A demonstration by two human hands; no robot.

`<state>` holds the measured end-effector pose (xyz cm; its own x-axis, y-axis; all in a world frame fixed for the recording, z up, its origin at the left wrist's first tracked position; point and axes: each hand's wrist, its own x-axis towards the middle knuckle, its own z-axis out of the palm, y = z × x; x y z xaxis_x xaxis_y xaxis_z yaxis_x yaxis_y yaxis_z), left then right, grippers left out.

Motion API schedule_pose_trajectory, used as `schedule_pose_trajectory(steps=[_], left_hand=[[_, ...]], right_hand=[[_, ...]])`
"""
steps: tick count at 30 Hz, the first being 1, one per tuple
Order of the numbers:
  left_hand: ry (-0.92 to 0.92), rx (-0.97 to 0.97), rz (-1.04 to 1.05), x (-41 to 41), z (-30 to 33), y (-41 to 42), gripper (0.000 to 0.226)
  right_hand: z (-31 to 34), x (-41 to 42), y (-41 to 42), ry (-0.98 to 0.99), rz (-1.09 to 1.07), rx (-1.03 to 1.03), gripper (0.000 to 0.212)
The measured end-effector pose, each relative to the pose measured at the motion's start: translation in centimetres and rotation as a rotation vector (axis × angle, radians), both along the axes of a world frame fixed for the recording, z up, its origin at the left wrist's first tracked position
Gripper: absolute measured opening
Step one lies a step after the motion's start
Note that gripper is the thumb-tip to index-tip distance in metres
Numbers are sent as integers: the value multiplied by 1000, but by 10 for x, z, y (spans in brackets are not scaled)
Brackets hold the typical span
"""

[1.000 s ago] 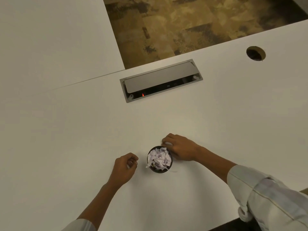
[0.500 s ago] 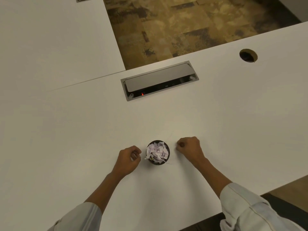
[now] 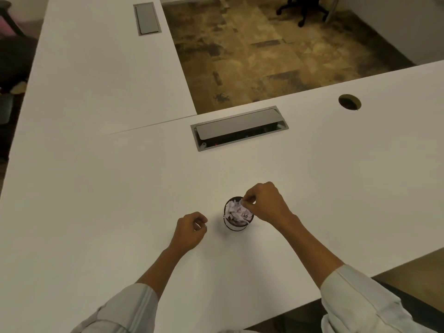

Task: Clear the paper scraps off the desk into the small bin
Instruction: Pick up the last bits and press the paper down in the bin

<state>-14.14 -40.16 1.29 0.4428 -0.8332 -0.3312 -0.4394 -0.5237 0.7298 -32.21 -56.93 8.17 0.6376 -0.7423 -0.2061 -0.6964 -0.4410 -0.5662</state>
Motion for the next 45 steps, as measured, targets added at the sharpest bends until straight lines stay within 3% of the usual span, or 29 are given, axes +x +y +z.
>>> schedule_pose_trajectory(steps=[3,6,9,11,15,21,29,38,45], left_hand=[[-1,-15,21,6,5,12,13],[-4,-18,42,12,7,25,12],[2,-8,66,18,7,38,12],[2,-5,70,20,5,46,13],[-3,4,79,27,2,60,14],[11,17,104,36,-2,69,14],[19,31,147,51,-8,79,15],[52,41,189,61,-11,88,15],[29,28,139,90,-4,124,13]], right_hand=[[-3,-7,6,-81,-146,-78,16],[-14,-26,21,-318,-480,-99,22],[-38,-45,44,-400,-807,8,17],[-56,-53,61,-358,-876,112,14],[-81,-53,86,-257,-864,288,13],[-99,-29,96,-182,-802,382,14],[-104,-12,84,-36,-915,374,25],[-101,-42,96,-110,-917,408,11],[-95,-47,133,31,-822,303,12]])
